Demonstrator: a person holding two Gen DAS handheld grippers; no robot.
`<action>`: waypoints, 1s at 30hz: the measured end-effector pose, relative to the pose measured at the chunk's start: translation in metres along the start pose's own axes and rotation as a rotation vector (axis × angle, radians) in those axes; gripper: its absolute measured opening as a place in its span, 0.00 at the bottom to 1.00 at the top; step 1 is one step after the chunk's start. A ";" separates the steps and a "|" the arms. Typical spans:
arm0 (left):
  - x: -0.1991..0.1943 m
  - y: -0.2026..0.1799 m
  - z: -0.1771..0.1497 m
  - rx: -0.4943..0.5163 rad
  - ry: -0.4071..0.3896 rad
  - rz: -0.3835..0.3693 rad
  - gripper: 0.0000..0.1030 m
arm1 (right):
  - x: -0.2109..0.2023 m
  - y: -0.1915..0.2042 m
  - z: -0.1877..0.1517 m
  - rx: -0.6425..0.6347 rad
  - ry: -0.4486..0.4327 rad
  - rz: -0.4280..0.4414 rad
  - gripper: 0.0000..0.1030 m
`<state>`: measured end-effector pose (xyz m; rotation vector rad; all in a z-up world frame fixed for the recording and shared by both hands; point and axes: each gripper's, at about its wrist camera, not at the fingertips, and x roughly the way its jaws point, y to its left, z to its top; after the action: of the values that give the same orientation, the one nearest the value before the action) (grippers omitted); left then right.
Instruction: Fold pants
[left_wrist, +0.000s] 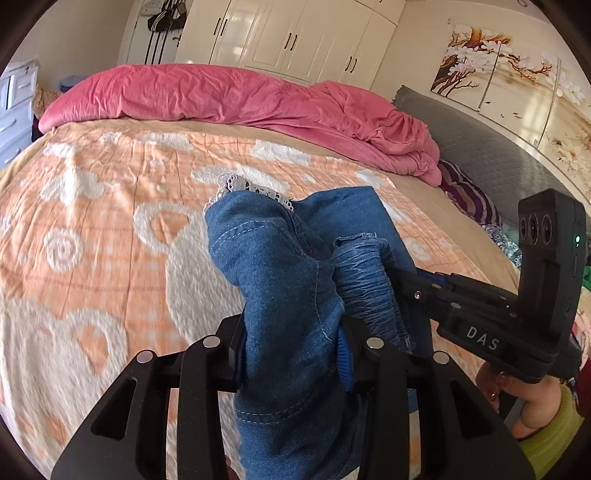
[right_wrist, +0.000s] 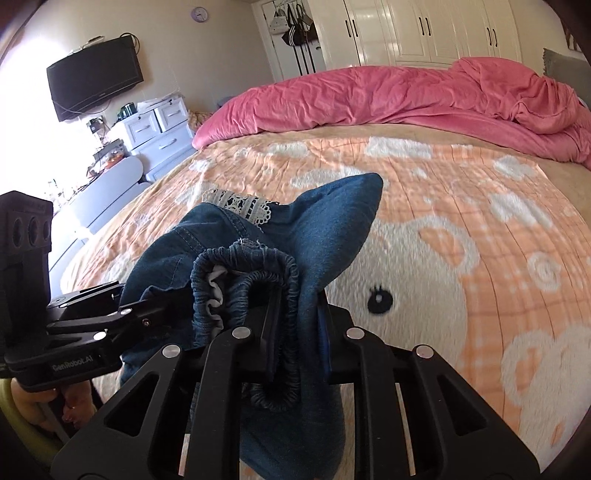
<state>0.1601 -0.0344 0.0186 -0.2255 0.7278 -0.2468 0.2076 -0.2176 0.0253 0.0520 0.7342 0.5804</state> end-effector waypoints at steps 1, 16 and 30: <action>0.005 0.001 0.006 0.006 0.001 0.009 0.34 | 0.004 -0.001 0.006 -0.002 0.001 -0.001 0.11; 0.067 0.038 0.019 -0.025 0.079 0.062 0.34 | 0.066 -0.017 0.020 -0.002 0.090 -0.033 0.12; 0.077 0.050 0.001 -0.060 0.120 0.076 0.60 | 0.089 -0.066 -0.014 0.149 0.182 -0.104 0.56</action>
<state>0.2238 -0.0098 -0.0436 -0.2408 0.8614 -0.1677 0.2835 -0.2294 -0.0562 0.0991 0.9511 0.4342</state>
